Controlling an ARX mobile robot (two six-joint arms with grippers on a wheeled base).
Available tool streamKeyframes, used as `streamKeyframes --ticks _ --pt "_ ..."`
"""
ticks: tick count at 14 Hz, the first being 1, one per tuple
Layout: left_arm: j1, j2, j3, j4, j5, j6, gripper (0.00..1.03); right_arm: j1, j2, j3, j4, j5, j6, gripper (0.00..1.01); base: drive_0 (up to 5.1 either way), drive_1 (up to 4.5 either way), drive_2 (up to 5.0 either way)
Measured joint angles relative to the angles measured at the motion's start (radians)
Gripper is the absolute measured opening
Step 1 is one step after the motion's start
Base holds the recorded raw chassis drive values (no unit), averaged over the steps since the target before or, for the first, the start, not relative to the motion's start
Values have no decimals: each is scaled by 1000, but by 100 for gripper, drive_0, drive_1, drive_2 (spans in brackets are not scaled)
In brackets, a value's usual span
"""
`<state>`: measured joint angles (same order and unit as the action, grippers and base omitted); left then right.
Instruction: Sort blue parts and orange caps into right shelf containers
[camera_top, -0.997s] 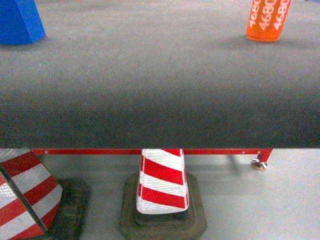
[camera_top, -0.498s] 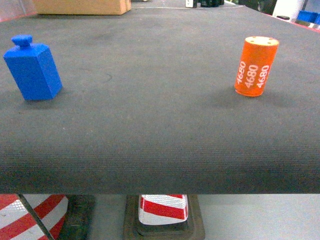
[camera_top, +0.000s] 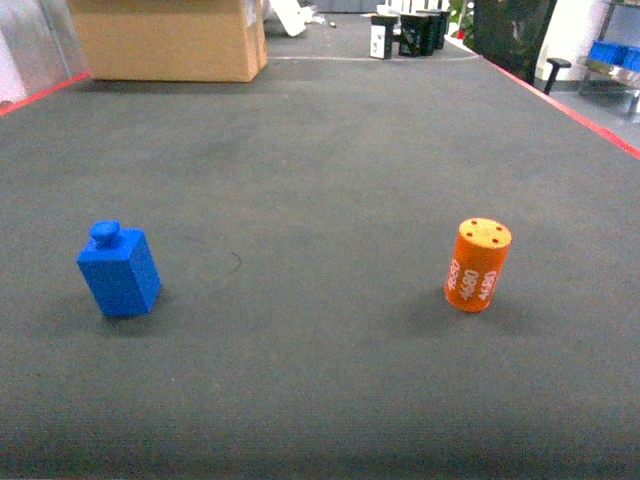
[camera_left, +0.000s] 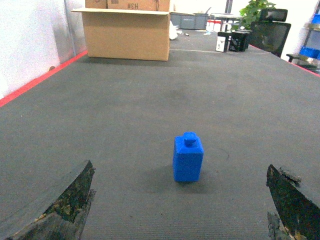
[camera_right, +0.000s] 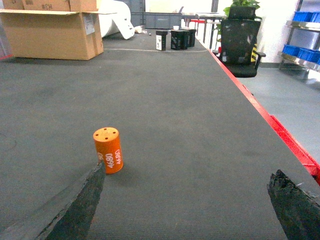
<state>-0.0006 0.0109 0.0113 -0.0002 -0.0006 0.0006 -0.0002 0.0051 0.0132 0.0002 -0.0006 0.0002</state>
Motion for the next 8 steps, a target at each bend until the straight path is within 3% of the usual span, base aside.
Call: streamKeyframes --ticks 8 --pt "0 0 0 -4 0 0 98 0 0 0 -5 0 0 98 0 0 0"
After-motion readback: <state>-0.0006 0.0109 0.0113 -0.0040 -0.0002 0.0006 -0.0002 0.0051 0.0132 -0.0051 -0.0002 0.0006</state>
